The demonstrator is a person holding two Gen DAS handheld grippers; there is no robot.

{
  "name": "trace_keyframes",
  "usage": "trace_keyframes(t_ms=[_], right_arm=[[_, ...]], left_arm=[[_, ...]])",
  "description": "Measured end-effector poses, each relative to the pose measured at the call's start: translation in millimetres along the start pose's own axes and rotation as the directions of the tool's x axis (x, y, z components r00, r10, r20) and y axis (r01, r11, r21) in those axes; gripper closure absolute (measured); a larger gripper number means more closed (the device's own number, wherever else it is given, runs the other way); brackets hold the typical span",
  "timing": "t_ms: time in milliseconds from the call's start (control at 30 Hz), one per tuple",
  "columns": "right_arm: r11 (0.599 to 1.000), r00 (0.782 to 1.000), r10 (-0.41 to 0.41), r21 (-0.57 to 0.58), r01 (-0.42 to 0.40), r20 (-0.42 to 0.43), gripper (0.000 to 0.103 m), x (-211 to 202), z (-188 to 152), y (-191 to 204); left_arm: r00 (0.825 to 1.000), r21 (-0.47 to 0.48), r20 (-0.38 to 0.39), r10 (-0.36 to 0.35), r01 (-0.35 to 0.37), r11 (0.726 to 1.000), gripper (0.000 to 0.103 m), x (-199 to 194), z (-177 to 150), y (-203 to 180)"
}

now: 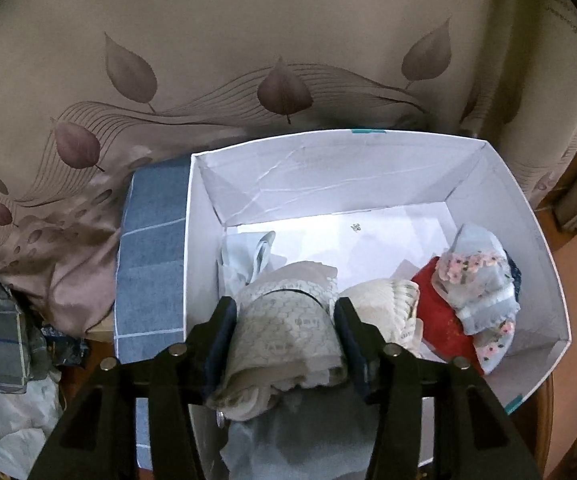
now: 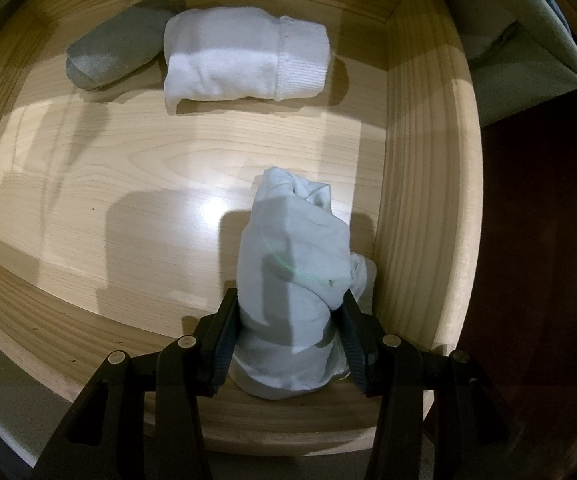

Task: Take underwear out of drawer
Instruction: 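Lower the hexagon-patterned underwear into the box and open the left tool, then move the open left tool back over the drawer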

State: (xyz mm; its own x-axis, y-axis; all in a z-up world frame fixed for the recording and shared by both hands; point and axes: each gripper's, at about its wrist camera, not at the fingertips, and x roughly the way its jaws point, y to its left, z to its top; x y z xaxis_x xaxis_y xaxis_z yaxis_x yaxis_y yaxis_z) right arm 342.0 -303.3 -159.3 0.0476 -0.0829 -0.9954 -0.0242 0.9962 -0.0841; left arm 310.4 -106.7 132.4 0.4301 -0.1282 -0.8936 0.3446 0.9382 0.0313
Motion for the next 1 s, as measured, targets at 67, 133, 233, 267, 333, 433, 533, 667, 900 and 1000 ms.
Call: trace_keyframes(t_ms=[67,133,233,267,333,433,533,667,900,1000], right_arm=[[1.0,1.0,0.0,0.001,0.0,0.0,0.058,0.2,0.3,-0.3],[1.0,1.0,0.0,0.002,0.0,0.0,0.058,0.0,0.6,-0.4],[1.0,1.0,-0.001,0.003,0.001,0.0,0.058,-4.4,-0.4,-1.3],[1.0,1.0,-0.002,0.002,0.002,0.0,0.058,-3.7,-0.6,-0.8],[1.0,1.0,-0.003,0.001,0.003,-0.001,0.058,-3.8,-0.4,-0.6],[1.0,1.0,-0.003,0.003,0.003,0.0,0.058,-5.0,-0.3,-0.6],[1.0,1.0,-0.004,0.003,0.004,0.0,0.058,-5.3,-0.5,0.3],[1.0,1.0,-0.003,0.004,0.003,-0.001,0.058,-5.7,-0.8,0.7],[1.0,1.0,-0.003,0.006,0.003,-0.002,0.058,-6.8,-0.7,1.6],[1.0,1.0,-0.003,0.004,0.003,-0.002,0.058,-7.1,-0.9,1.9]], left_arm=[[1.0,-0.004,-0.003,-0.009,0.009,1.0,0.048,-4.7,0.0,0.8],[1.0,-0.019,0.008,-0.015,0.015,1.0,0.047,-12.9,0.7,3.5],[0.999,-0.036,0.022,-0.033,0.033,0.999,0.047,-26.9,-0.3,8.7],[0.999,-0.041,0.032,-0.03,0.031,0.999,0.046,-33.3,-1.8,10.8],[0.998,-0.048,0.048,-0.029,0.031,0.998,0.04,-44.1,-5.1,15.7],[0.997,-0.028,0.081,0.0,0.003,1.0,0.038,-63.0,-15.5,19.9],[0.995,-0.013,0.095,0.008,-0.007,1.0,0.038,-81.0,-28.3,25.0],[0.994,0.0,0.108,0.014,-0.014,1.0,0.038,-101.5,-52.4,29.6],[0.993,-0.036,0.112,0.021,-0.018,0.999,0.038,-111.4,-113.1,34.4],[0.995,-0.083,0.086,0.048,-0.041,0.996,0.038,-100.0,-149.0,36.7]])
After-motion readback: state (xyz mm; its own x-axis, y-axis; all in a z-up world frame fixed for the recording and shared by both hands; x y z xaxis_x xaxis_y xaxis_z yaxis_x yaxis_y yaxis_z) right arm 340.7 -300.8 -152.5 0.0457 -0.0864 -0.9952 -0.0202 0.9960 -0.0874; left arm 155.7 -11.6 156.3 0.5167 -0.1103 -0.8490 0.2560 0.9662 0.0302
